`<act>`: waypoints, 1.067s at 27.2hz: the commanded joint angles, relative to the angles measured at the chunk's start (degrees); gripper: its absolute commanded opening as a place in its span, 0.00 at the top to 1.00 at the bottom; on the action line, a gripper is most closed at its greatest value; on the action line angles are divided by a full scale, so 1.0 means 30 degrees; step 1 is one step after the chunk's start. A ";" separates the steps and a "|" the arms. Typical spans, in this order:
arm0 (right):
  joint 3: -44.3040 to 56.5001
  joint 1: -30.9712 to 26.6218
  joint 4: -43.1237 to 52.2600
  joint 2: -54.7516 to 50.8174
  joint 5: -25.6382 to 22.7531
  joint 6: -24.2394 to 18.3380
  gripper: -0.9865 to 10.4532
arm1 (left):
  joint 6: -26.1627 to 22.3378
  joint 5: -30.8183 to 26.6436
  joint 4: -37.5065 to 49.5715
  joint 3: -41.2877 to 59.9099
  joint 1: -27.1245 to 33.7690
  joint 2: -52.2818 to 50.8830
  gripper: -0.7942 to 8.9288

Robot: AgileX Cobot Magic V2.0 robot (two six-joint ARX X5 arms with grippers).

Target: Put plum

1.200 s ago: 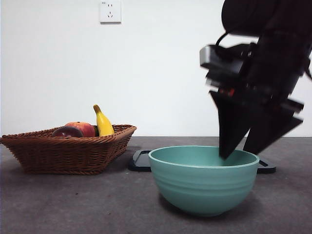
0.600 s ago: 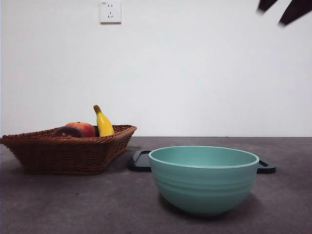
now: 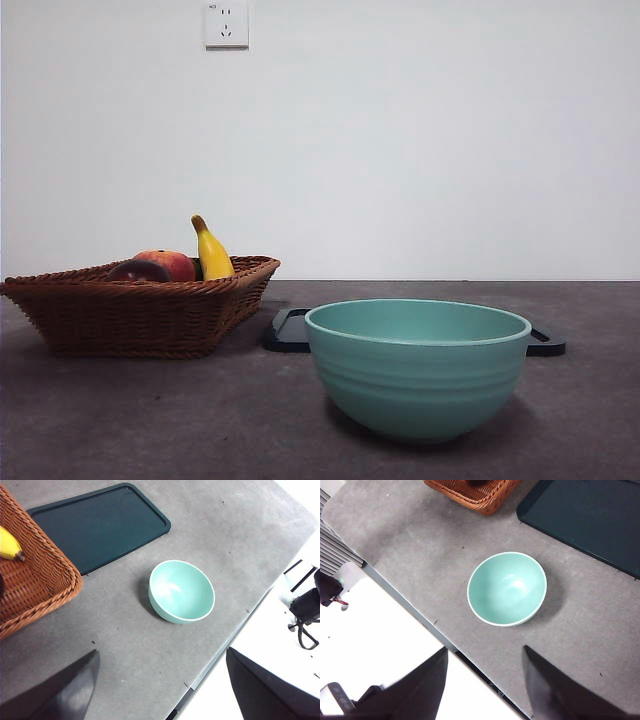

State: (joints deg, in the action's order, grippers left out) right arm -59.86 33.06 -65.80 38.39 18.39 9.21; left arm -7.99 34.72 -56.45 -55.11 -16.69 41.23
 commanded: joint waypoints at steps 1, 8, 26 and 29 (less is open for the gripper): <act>-0.0342 0.0153 0.0044 0.0117 0.0073 -0.0233 0.71 | 0.0044 0.0117 0.0102 -0.0233 -0.0073 0.0102 0.51; -0.0342 0.0153 0.0029 0.0153 0.0080 -0.0401 0.91 | 0.0036 0.0124 0.0117 -0.0233 -0.0073 0.0102 0.88; -0.0342 0.0153 -0.0015 0.0146 0.0007 -0.0430 0.91 | 0.0029 0.0117 0.0124 -0.0233 -0.0073 0.0095 0.91; -0.0342 0.0153 -0.0015 0.0146 0.0007 -0.0423 0.91 | 0.0029 0.0117 0.0124 -0.0233 -0.0073 0.0095 0.91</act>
State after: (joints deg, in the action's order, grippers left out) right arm -59.86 33.06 -66.15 38.50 18.37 8.38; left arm -7.94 34.74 -56.47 -55.11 -16.69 41.23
